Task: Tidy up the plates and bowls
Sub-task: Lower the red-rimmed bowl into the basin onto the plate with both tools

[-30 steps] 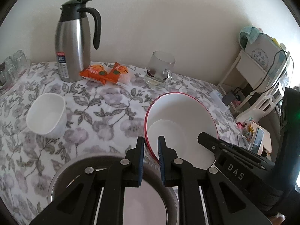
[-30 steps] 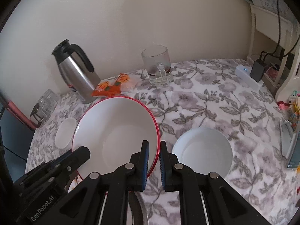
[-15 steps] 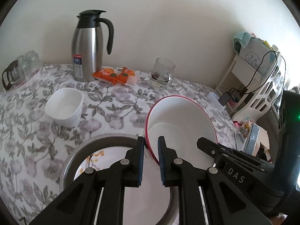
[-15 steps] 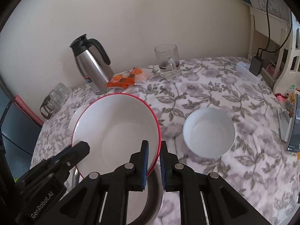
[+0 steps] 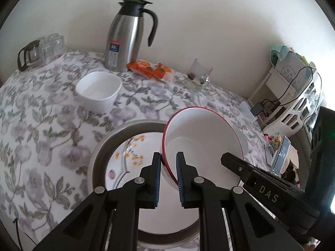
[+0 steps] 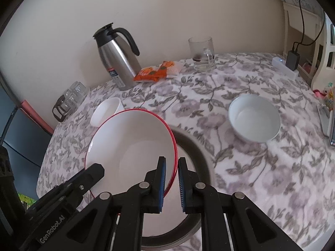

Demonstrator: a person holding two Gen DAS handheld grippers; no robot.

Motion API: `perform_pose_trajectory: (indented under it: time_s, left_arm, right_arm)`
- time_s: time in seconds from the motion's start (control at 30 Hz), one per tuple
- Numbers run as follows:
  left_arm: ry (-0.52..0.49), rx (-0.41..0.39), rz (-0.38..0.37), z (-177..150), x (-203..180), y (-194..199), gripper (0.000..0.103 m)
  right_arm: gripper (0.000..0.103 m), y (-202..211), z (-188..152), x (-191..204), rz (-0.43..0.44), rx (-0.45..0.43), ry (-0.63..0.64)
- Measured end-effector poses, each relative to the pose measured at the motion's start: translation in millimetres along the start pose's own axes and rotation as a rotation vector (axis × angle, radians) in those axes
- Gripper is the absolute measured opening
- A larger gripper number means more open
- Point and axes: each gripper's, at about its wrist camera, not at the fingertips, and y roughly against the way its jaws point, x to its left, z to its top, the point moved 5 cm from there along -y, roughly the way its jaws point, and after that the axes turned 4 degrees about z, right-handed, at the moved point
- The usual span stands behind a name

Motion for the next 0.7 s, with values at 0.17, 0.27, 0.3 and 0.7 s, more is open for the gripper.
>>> perform_pose_trajectory:
  time_s: [0.17, 0.27, 0.3, 0.7]
  left_arm:
    - [0.039, 0.013, 0.009, -3.7, 15.1, -0.2, 0.015]
    - [0.050, 0.023, 0.010, -5.1, 18.9, -3.2, 0.015]
    - [0.052, 0.028, 0.012, -5.7, 19.7, -4.3, 0.015]
    - [0.047, 0.108, 0.041, -14.4, 22.7, -21.6, 0.015]
  right_arm:
    - [0.014, -3.2, -10.8, 12.2, -0.013, -0.004, 0.004]
    - [0.014, -6.5, -14.7, 13.2, -0.015, -0.010, -0.014]
    - [0.014, -7.8, -16.2, 13.1, -0.018, -0.012, -0.017]
    - [0.014, -23.1, -29.0, 4.8, -0.016, -0.010, -0.070]
